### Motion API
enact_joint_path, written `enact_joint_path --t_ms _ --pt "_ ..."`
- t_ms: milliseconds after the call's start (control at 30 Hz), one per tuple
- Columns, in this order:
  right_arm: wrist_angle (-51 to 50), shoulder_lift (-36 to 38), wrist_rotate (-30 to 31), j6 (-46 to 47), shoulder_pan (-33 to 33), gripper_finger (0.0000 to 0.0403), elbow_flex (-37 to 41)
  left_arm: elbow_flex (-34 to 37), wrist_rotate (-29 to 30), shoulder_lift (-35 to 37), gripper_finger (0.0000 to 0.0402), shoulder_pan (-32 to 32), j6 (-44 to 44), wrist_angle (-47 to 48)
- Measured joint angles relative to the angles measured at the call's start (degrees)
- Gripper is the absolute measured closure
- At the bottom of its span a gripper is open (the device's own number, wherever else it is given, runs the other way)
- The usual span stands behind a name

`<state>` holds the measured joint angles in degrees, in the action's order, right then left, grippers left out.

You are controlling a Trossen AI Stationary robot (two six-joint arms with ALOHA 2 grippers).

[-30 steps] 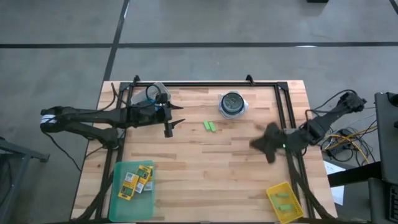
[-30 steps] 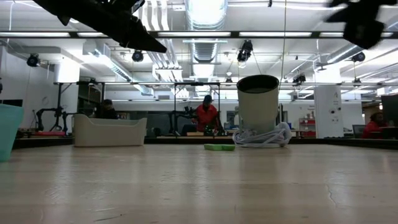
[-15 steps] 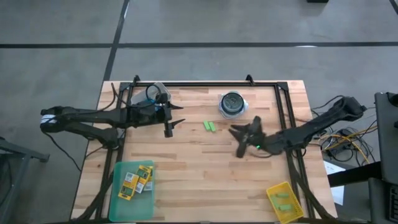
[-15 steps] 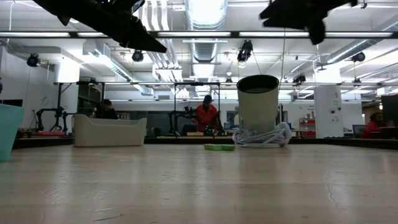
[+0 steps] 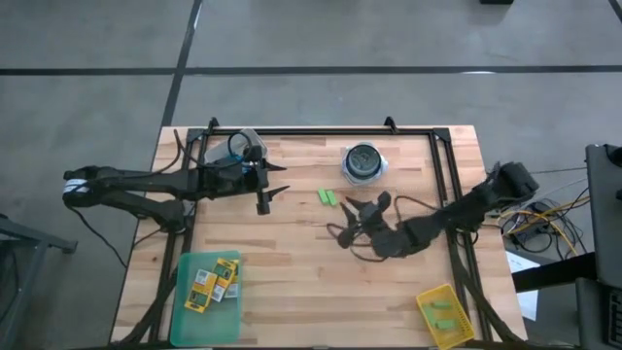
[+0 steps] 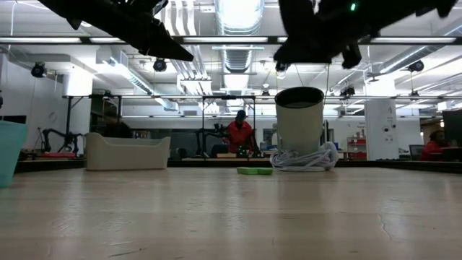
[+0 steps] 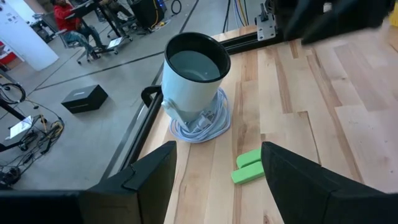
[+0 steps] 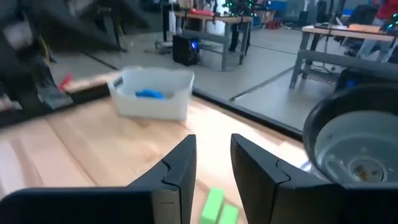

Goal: Pick & Place School Supplies
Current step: Put the green eraser into the yellow bin

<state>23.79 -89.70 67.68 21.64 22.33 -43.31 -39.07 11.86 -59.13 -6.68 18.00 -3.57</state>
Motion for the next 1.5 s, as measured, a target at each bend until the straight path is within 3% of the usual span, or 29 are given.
enact_joint_path --t_ms 267,767,1233,1500 --pt "0.6 -8.3 0.0 1.9 -0.6 0.0303 -0.2 0.0 0.0 0.0 0.0161 0.0 0.0 0.0" --pt "1.1 -8.4 -0.2 0.6 -4.7 0.0305 -0.6 0.0 0.0 0.0 0.0161 0.0 0.0 0.1" --pt "0.8 -8.3 -0.7 0.5 -5.7 0.0243 -1.0 0.0 0.0 0.0 0.0161 0.0 0.0 0.1" --pt "-1.3 -8.7 -8.4 14.9 -10.2 0.0241 -1.0 0.0 0.0 0.0 0.0161 0.0 0.0 0.1"
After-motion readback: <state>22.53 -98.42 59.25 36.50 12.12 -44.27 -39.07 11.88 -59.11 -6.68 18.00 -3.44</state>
